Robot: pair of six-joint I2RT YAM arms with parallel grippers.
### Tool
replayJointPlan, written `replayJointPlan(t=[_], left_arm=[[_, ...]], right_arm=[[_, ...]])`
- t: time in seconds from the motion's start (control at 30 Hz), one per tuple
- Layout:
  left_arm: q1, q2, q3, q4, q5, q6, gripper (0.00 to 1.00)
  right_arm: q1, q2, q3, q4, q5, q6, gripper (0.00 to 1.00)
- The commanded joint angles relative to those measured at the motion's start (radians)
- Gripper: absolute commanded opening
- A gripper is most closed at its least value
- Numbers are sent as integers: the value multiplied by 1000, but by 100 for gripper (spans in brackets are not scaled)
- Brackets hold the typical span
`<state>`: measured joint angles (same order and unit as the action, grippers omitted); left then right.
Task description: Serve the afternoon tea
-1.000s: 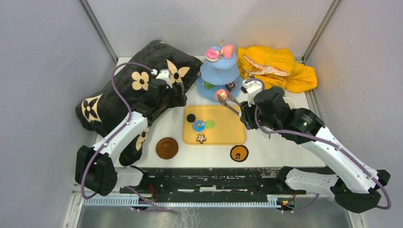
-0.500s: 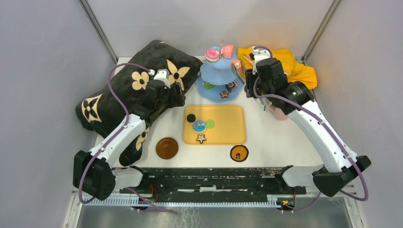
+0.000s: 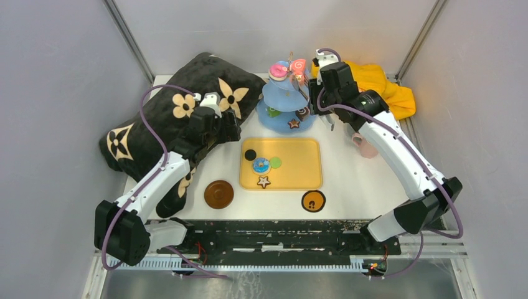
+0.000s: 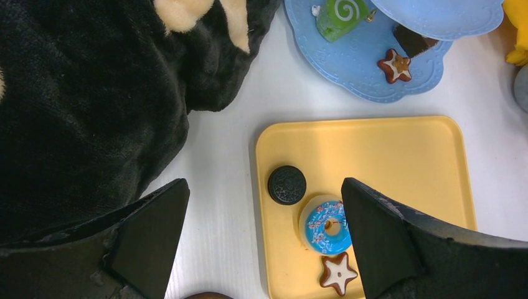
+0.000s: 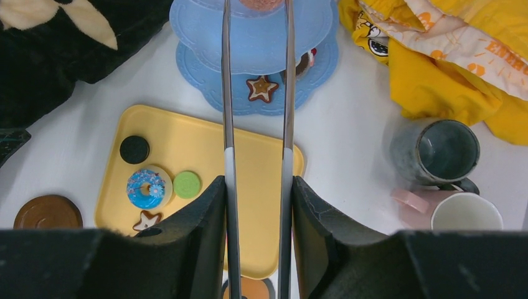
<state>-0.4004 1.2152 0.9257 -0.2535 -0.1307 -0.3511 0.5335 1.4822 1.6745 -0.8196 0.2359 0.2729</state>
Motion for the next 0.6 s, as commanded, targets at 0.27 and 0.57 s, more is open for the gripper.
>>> replayJointPlan(t=[0.27,0.57], left_arm=[[3,-19,12,9,-20,9,99],[2,-28,6,11,-17,7,99]], right_arm=[[-13,47,59,98,-49,15,22],[-14,40,46,115,-45,30,44]])
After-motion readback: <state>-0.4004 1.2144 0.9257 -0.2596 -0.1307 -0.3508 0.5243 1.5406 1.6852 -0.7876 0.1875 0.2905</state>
